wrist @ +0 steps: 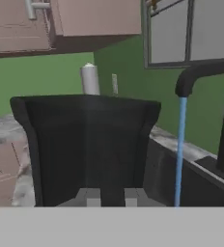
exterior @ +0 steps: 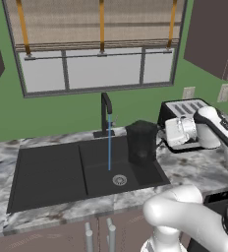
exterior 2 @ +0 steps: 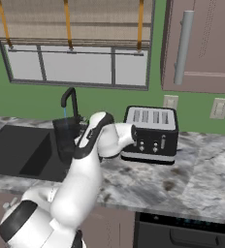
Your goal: Turn on the sink faucet and place the jug under the water for a few seconds to fill it up.
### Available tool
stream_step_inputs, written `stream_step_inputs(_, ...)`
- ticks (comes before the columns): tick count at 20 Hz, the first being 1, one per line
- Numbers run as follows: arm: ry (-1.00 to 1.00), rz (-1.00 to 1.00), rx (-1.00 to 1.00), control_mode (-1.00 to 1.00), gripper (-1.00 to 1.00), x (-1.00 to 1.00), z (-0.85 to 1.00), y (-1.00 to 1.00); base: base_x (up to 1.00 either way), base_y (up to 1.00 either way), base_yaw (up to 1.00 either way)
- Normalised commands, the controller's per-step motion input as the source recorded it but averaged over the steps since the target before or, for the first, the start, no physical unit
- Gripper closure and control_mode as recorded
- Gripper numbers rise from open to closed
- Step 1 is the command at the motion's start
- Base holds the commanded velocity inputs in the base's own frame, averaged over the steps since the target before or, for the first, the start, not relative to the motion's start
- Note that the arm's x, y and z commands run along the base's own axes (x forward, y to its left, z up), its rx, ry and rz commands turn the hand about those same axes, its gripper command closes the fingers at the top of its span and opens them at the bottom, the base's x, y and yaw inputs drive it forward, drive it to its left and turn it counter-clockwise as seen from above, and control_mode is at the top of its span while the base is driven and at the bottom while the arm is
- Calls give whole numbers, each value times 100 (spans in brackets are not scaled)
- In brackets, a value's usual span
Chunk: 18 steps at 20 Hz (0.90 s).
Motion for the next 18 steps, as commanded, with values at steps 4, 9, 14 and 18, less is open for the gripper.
stream_step_inputs(4,15,-18,-3,-100,100,79,-29,39,0,0,0)
stream_step_inputs(9,13,-14,-2,-100,100,71,-22,27,0,0,0)
stream_step_inputs(14,3,-8,0,-100,100,30,-4,3,0,0,0)
stream_step_inputs(18,0,-5,0,-100,100,0,-3,0,0,0,0)
